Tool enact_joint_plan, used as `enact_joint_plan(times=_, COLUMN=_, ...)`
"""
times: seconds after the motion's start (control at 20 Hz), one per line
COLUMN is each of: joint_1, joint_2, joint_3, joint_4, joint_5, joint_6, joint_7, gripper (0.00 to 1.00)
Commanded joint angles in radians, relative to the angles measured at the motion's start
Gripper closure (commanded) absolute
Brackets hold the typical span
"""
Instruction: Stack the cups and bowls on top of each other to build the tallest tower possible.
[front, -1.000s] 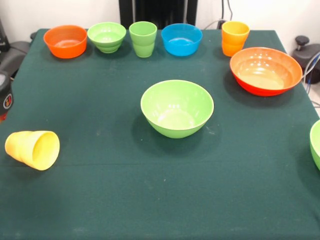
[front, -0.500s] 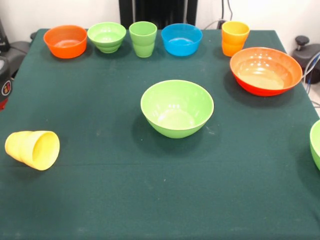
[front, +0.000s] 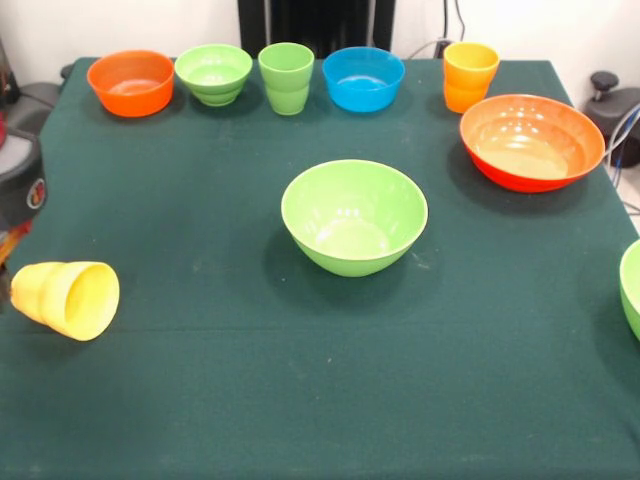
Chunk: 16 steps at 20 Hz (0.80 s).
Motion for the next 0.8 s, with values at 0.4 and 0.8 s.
enact_joint_plan(times=0.4, joint_1=0.065, joint_2=0.051, joint_3=0.067, joint_4=-0.025, joint_5=0.02, joint_6=0.034, joint_7=0.214, gripper=1.0)
enact_joint_plan(times=0.8, joint_1=0.073, joint_2=0.046, joint_3=0.06, joint_4=-0.028, joint_5=0.019, joint_6=0.056, joint_7=0.211, gripper=1.0)
